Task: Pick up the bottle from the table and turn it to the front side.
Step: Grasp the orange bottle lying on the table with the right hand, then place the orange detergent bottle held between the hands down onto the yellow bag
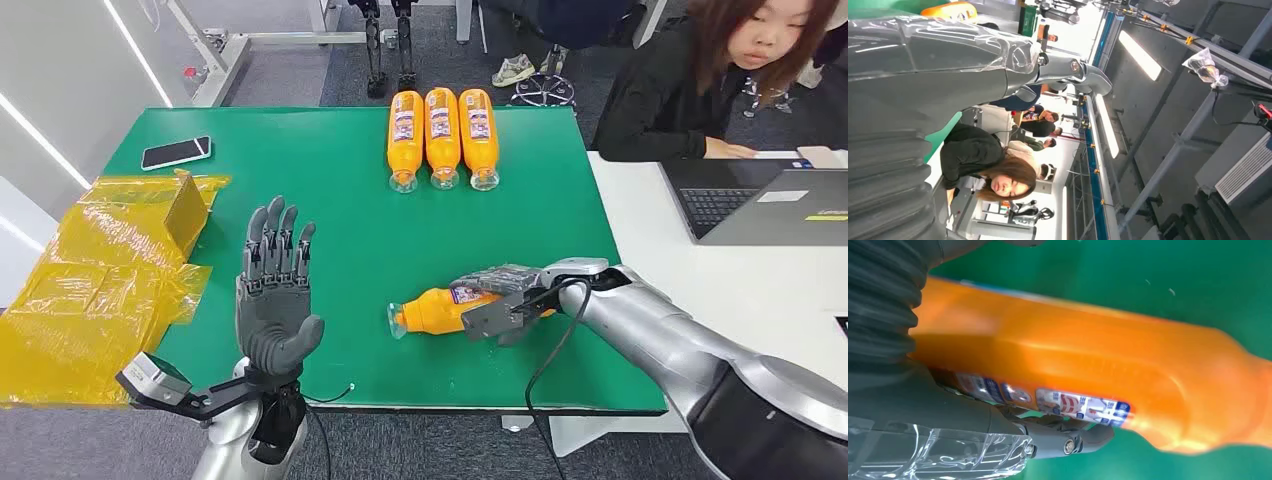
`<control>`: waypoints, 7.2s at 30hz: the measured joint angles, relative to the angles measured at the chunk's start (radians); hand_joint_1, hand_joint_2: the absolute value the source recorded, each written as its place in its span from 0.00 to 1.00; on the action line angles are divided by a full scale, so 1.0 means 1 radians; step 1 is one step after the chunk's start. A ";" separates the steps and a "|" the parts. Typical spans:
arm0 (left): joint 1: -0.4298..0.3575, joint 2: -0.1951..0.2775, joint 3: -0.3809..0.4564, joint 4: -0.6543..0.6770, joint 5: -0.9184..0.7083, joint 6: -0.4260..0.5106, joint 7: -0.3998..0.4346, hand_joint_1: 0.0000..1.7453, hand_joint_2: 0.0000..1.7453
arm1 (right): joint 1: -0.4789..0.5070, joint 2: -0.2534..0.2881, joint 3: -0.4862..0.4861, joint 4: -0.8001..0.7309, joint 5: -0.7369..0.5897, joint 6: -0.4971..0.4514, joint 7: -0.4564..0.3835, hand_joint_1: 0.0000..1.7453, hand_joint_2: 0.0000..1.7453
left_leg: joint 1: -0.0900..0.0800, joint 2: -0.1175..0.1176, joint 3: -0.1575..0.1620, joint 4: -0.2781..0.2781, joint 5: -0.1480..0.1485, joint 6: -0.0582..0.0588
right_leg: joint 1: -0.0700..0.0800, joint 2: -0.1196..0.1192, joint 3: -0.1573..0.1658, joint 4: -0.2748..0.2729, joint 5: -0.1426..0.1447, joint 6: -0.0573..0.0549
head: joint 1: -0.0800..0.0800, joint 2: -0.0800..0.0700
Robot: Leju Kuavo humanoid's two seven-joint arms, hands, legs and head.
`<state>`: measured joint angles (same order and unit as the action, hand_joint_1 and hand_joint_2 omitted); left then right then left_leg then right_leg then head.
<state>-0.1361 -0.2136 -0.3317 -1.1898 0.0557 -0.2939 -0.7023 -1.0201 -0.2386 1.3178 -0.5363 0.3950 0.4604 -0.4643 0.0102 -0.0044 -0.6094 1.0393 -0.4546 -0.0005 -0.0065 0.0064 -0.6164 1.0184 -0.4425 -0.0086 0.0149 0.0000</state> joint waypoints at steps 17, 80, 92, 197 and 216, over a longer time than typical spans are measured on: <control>0.046 0.001 0.015 -0.058 -0.007 0.009 0.000 0.00 1.00 | 0.076 -0.015 0.028 0.004 -0.029 -0.195 -0.009 0.95 1.00 | 0.000 0.000 0.003 0.000 -0.001 0.000 | 0.000 0.000 0.003 -0.001 0.000 0.000 | 0.000 0.000; 0.082 -0.010 0.020 -0.102 -0.012 -0.132 0.028 0.00 1.00 | 0.967 -0.050 -0.867 -1.127 0.379 -0.640 0.027 1.00 1.00 | 0.000 -0.005 0.000 0.000 -0.004 0.001 | 0.000 -0.003 0.002 -0.002 -0.004 0.002 | 0.000 0.000; 0.066 -0.034 -0.057 -0.065 0.077 -0.229 0.058 0.00 1.00 | 0.968 0.082 -0.796 -1.130 0.438 -0.683 0.053 1.00 1.00 | 0.000 -0.004 0.001 0.000 -0.004 0.001 | 0.000 -0.003 0.002 -0.001 -0.004 0.002 | 0.000 0.000; -0.587 0.299 0.097 0.726 -0.963 0.756 0.220 1.00 1.00 | 0.754 0.242 -0.569 -0.929 0.246 -0.641 -0.048 0.00 1.00 | 0.001 0.000 0.000 0.000 -0.001 -0.002 | 0.000 0.001 0.000 0.001 -0.002 0.000 | 0.000 0.000; -0.547 0.353 -0.097 0.885 -1.258 0.579 0.595 0.84 1.00 | 0.744 0.230 -0.569 -0.930 0.237 -0.652 -0.028 0.00 1.00 | 0.001 0.000 0.000 0.000 -0.001 -0.002 | 0.000 0.002 -0.001 0.001 -0.002 0.000 | 0.000 0.000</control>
<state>-0.6834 0.1391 -0.4283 -0.3049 -1.2022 0.2847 -0.1068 -0.2759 -0.0085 0.7488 -1.4663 0.6325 -0.1911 -0.4925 0.0108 -0.0040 -0.6094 1.0389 -0.4555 -0.0029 -0.0063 0.0083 -0.6170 1.0193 -0.4446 -0.0084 0.0148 0.0000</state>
